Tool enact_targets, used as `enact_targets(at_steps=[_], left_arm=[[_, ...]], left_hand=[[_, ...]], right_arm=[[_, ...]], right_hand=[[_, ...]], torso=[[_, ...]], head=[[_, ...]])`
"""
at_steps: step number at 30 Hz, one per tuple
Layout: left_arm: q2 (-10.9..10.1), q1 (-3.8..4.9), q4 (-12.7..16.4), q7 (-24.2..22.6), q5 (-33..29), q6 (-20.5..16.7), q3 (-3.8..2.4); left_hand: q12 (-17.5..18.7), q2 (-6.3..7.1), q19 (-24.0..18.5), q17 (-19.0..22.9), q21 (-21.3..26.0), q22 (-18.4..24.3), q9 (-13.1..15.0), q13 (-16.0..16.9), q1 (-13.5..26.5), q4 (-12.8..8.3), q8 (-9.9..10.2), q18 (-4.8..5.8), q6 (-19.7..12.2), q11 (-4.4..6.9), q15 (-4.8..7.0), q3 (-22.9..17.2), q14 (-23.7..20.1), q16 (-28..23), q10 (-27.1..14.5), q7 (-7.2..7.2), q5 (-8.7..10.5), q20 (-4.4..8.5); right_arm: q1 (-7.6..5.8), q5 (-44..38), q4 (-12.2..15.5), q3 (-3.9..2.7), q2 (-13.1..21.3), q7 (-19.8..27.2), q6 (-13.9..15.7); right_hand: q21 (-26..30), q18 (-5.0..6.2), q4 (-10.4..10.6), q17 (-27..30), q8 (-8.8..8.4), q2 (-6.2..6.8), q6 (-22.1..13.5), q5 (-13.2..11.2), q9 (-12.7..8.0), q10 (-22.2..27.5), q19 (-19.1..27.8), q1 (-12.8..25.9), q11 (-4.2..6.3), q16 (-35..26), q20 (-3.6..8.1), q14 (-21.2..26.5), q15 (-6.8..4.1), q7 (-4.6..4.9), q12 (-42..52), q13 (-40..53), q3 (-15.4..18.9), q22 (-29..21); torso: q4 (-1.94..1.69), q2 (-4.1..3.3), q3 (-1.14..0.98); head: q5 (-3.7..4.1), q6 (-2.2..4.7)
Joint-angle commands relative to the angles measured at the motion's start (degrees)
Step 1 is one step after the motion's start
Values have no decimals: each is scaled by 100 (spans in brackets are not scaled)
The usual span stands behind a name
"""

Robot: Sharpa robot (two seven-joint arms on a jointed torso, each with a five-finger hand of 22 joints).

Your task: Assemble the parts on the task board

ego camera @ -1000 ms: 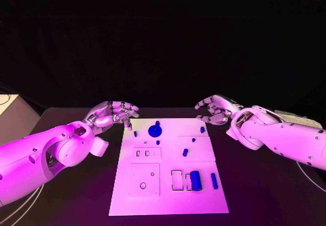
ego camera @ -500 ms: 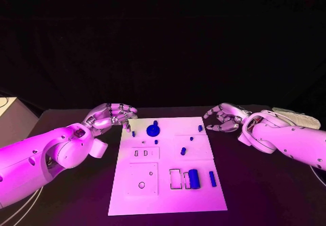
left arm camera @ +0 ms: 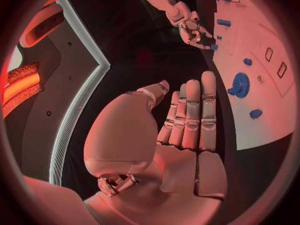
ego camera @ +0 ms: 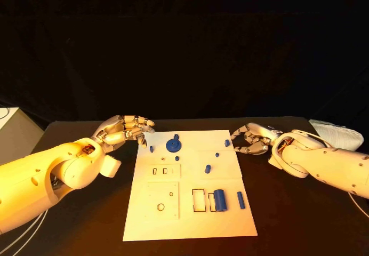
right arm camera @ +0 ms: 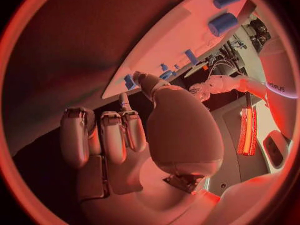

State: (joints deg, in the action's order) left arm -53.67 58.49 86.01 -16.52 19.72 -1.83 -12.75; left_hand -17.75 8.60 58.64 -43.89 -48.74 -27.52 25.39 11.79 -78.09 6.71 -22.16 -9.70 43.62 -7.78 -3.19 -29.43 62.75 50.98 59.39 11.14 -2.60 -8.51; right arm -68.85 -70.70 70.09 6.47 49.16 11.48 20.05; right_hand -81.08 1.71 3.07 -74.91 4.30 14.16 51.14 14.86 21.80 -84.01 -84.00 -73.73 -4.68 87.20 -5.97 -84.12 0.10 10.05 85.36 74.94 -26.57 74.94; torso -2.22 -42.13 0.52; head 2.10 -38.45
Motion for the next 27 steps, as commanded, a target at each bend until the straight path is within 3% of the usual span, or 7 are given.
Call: enact_targets(at_steps=[1,6,16,27], left_arm=[[0,-3,19,-68,18,114,-3],[-5,-3,26,-61,19,115,-4],[-19,-2,52,-44,20,132,-4],[-39,-2,73,-33,20,136,-4]], left_hand=[[22,-3,-29,6,4,3,5,-6,50,1,30,-84,-41,7,-7,-28,-12,-20,-51,109,-21,14],[22,-7,-26,5,0,2,6,-5,43,-5,30,-85,-41,7,-6,-34,-4,-18,-52,109,-20,14],[22,-7,-26,5,0,2,6,-5,43,-5,30,-85,-41,7,-6,-34,-4,-18,-52,109,-20,14],[22,-8,-23,3,-6,0,8,-5,43,-10,30,-85,-44,5,-6,-37,3,-17,-55,111,-20,14]], right_arm=[[10,-87,-37,-6,-46,-125,290],[30,-59,-106,-6,-138,-164,312],[74,-44,-228,-6,-333,-204,242],[86,-42,-391,-6,-498,-224,203]], right_hand=[[15,74,6,-888,-18,-72,-32,27,-3,-127,-149,1,-36,-18,-22,-429,36,-2,10,1062,31,587],[9,72,21,-889,-16,-90,-28,34,-3,-132,-153,18,-40,-18,-24,-429,38,2,15,1066,33,594],[12,73,39,-889,-14,-111,-26,36,-3,-132,-153,39,-44,-18,-26,-430,41,7,14,1066,35,592],[1,70,47,-903,-2,-138,-3,23,2,-141,-160,42,-44,-12,-28,-433,43,6,23,1074,27,603]], torso=[[-9,-8,7],[-1,-15,8],[-27,-21,9],[-7,-13,2]], head=[[-11,-9],[-29,-16],[-17,-48],[-54,-79]])
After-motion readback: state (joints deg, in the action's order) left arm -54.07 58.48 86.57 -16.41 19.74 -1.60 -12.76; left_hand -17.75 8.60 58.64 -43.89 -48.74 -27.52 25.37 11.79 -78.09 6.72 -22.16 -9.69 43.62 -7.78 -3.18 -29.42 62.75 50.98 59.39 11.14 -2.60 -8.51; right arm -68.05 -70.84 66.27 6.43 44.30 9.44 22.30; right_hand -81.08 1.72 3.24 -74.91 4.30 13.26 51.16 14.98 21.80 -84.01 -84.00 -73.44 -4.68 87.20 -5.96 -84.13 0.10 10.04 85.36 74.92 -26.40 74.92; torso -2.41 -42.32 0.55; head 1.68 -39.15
